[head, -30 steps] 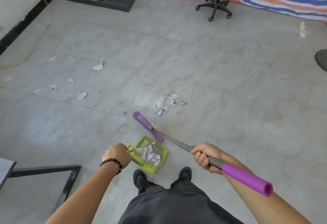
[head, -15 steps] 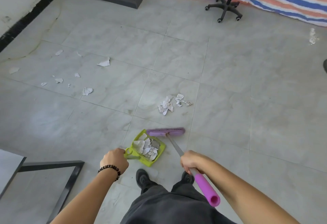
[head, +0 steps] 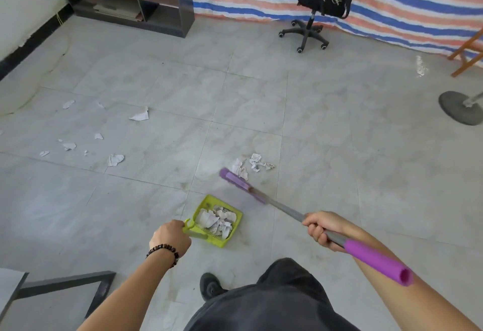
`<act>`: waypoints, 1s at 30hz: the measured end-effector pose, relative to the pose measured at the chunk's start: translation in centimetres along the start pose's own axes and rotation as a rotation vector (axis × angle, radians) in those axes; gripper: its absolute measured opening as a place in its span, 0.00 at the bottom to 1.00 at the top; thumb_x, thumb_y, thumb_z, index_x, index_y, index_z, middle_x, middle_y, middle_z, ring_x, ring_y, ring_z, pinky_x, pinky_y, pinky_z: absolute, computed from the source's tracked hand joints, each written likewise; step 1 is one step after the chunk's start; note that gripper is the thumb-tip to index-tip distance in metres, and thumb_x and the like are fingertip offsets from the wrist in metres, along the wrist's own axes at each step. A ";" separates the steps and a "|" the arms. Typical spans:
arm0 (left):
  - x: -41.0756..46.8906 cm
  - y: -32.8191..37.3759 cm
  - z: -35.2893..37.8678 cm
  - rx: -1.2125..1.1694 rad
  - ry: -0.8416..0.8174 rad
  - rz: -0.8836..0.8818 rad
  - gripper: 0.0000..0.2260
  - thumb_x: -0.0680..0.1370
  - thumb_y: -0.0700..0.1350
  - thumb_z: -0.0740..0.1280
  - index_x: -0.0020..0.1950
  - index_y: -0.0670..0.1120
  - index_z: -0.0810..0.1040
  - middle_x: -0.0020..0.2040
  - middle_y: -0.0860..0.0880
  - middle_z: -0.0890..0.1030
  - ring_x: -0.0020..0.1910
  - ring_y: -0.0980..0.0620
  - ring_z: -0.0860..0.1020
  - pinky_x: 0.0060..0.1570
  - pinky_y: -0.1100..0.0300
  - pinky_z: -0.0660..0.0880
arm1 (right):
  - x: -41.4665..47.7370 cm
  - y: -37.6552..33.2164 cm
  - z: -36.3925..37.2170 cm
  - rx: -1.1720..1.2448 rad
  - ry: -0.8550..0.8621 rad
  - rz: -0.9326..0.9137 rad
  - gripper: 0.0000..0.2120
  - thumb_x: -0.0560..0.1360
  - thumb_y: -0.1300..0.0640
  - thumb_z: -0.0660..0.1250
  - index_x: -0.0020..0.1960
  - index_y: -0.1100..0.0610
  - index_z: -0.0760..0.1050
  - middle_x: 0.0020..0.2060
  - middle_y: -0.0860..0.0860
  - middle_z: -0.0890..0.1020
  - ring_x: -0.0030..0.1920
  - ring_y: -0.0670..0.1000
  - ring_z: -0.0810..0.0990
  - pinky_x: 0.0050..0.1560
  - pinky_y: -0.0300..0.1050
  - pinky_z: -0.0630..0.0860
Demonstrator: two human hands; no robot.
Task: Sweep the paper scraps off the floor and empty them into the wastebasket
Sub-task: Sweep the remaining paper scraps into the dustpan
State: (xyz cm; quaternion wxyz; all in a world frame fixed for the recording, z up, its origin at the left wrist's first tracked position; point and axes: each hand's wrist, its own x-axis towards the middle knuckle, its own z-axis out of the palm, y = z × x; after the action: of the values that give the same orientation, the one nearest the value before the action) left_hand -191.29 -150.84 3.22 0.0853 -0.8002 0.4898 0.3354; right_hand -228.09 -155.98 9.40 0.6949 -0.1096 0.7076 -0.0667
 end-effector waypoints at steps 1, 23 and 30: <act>0.5 0.5 -0.4 0.000 0.002 0.006 0.11 0.72 0.41 0.61 0.48 0.53 0.78 0.37 0.51 0.78 0.37 0.47 0.78 0.31 0.62 0.72 | 0.3 -0.5 0.4 0.013 0.009 -0.015 0.07 0.79 0.62 0.59 0.44 0.54 0.68 0.24 0.47 0.68 0.17 0.41 0.65 0.14 0.31 0.62; 14.9 13.3 -9.4 0.179 0.043 -0.055 0.10 0.76 0.47 0.63 0.51 0.59 0.80 0.38 0.54 0.80 0.37 0.50 0.80 0.32 0.61 0.75 | 14.5 -23.1 -1.2 -0.117 0.218 -0.209 0.08 0.70 0.69 0.54 0.35 0.63 0.69 0.23 0.57 0.71 0.21 0.52 0.68 0.24 0.40 0.65; 18.0 12.8 -12.0 0.252 0.033 0.043 0.09 0.74 0.45 0.63 0.49 0.56 0.81 0.39 0.54 0.79 0.38 0.49 0.79 0.32 0.62 0.72 | 12.3 -19.7 5.2 -0.359 0.081 -0.100 0.09 0.68 0.66 0.57 0.30 0.63 0.72 0.22 0.57 0.73 0.25 0.55 0.72 0.30 0.44 0.70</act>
State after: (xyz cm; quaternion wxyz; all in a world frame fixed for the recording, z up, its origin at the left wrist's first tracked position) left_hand -191.31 -175.95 3.61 0.1700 -0.7777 0.5466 0.2597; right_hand -221.79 -177.74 2.21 0.6310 -0.2642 0.7291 0.0219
